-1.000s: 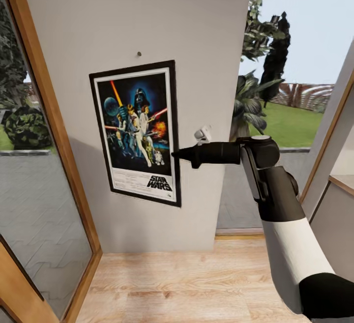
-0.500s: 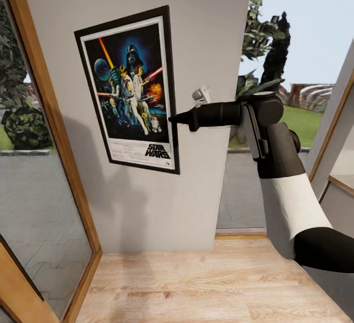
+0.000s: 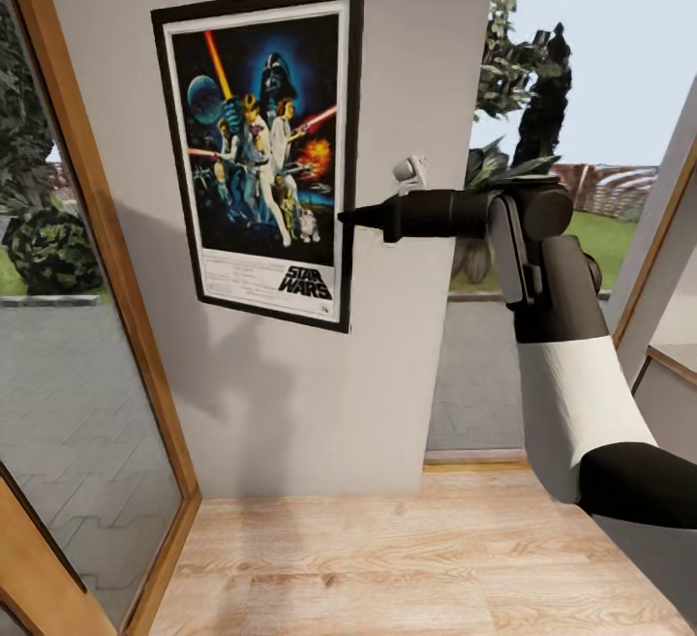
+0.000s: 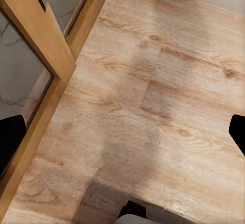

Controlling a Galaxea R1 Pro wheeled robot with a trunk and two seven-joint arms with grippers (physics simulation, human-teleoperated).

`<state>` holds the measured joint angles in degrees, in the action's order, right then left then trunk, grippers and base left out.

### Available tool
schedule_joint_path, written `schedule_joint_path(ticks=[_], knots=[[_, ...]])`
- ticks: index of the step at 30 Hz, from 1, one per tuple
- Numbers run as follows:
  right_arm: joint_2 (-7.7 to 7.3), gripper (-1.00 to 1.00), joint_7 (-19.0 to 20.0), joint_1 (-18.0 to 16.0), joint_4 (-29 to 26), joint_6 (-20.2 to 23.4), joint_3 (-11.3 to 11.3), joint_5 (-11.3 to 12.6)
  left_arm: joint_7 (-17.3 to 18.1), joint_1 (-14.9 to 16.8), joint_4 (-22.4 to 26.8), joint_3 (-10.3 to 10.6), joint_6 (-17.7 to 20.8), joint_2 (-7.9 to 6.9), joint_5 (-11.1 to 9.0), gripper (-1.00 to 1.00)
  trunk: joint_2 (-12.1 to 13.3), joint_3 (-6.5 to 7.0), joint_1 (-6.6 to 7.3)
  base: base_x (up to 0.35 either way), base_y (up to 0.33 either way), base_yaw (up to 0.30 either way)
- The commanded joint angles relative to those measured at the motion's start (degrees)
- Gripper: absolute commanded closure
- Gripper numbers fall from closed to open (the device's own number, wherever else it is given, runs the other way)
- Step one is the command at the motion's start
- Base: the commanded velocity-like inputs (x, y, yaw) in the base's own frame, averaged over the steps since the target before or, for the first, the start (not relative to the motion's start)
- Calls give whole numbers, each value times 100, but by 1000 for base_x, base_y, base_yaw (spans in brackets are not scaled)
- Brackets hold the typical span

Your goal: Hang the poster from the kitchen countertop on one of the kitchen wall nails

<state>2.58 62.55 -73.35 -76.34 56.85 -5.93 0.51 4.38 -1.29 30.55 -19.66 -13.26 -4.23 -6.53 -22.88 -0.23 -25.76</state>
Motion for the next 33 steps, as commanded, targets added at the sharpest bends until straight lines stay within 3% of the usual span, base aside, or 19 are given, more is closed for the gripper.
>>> schedule_joint_path(ticks=[1, 3, 8, 17, 33], knots=[[0, 100, 17, 0, 6, 44, 49, 279, 46, -2, 3, -12, -1, 1, -59, -100, -4, -3, -2, 0, 0, 0], [-2, 100, 3, 3, 24, 39, 95, 592, 47, -2, 3, -12, -1, 1, -59, -100, -4, -3, -2, 0, 0, 0], [-3, 100, -4, 6, 60, 38, 113, 758, 49, -2, 3, -12, -1, 1, -59, -100, -4, -3, -2, 0, 0, 0], [-3, 100, -6, 13, 351, 37, 102, 806, 48, -2, 3, -12, -1, 1, -59, -100, -4, -3, -2, 0, 0, 0], [-11, 100, -6, 14, 381, 37, 101, 802, 47, -2, 3, -12, -1, 1, -59, -100, -4, -3, -2, 0, 0, 0]])
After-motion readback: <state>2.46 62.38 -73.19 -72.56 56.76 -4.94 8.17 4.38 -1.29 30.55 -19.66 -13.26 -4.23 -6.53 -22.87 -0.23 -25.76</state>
